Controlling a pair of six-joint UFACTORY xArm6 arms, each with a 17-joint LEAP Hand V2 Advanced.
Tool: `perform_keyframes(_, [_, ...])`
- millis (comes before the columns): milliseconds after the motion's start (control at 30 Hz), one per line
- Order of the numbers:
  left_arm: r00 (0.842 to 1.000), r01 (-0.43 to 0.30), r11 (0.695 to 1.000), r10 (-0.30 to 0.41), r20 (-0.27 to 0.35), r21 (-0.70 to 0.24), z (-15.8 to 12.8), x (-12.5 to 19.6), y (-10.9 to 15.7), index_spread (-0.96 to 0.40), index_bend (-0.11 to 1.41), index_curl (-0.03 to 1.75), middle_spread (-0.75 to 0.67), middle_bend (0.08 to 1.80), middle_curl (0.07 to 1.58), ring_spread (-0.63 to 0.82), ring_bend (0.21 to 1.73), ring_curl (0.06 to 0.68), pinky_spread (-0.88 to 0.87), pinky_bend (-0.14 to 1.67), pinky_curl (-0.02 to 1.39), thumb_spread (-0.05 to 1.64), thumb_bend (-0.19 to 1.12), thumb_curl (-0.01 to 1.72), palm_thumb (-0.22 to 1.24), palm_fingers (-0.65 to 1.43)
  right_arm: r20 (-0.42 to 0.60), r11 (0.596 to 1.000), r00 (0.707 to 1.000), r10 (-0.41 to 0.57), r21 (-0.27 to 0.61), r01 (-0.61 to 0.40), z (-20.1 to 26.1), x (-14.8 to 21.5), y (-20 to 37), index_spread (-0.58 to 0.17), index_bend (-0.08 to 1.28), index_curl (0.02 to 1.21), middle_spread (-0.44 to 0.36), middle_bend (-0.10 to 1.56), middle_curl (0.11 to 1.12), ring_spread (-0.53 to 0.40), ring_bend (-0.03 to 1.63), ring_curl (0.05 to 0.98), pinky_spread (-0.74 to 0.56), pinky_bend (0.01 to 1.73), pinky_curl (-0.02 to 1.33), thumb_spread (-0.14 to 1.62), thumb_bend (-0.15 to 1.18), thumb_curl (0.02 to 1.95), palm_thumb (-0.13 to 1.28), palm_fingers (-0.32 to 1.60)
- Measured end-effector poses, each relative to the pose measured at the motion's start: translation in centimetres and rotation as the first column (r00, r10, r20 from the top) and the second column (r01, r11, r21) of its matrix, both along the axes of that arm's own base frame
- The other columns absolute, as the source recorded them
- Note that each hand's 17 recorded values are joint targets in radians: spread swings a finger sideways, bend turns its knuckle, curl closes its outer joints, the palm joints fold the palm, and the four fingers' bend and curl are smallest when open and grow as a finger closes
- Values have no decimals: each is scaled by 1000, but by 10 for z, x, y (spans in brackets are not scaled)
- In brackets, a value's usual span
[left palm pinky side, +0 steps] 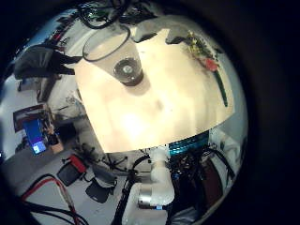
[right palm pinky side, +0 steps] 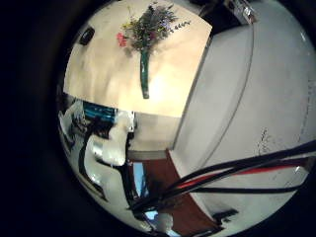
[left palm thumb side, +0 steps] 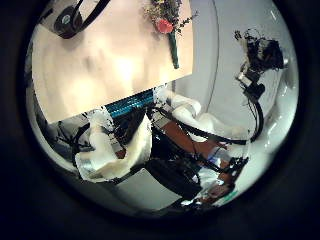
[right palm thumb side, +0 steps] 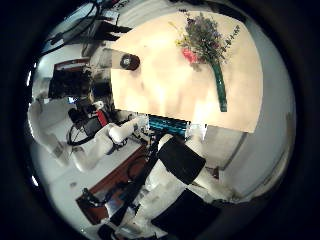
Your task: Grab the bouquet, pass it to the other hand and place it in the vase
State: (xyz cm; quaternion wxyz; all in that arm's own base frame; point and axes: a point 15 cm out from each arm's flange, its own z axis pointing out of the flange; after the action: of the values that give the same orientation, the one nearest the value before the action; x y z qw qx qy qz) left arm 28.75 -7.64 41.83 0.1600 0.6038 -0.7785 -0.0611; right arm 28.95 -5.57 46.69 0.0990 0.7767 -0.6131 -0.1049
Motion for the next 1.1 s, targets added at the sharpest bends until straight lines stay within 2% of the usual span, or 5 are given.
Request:
perform_keyframes(400, [998,-46,998,47,35,-33,12,-6,8,40,176,350,314,190,323,521,463,210,572,408,146,1162,-19,296,378,135,13,999,999,38,-20,-38,10,-6,-10,-377,164,292,-1,195,348,169,457,228,361,325,286,1234,-16,276,412,266])
perform_keyframes(600, [999,-12,999,13,34,-30,12,-10,1,40,176,350,314,190,323,520,463,209,570,409,143,1162,-19,296,378,135,36,1000,999,-20,-22,21,16,-17,-26,-340,145,278,13,196,345,168,506,234,367,402,299,1238,-18,272,400,325])
perform_keyframes(767, [996,81,997,-81,38,-5,12,-17,-18,40,178,351,316,190,325,522,459,207,570,406,144,1168,-18,296,380,131,50,992,990,-129,-5,129,10,-16,-48,-263,140,260,25,228,358,125,620,257,349,482,310,1233,-21,267,365,433])
perform_keyframes(967, [978,207,978,-207,40,-1,6,-32,-35,47,181,355,324,186,319,532,461,205,582,404,145,1170,-19,296,380,126,39,936,937,-348,65,345,-20,-16,-69,-210,156,256,30,299,381,43,745,284,294,519,305,1220,-17,272,360,511])
perform_keyframes(1100, [964,260,965,-259,59,-15,2,-30,-37,48,180,356,325,186,317,534,462,204,584,403,145,1167,-20,296,373,126,77,875,873,-482,77,477,-57,-8,-99,-203,167,262,23,333,394,-4,794,296,265,542,301,1213,-13,282,373,536])
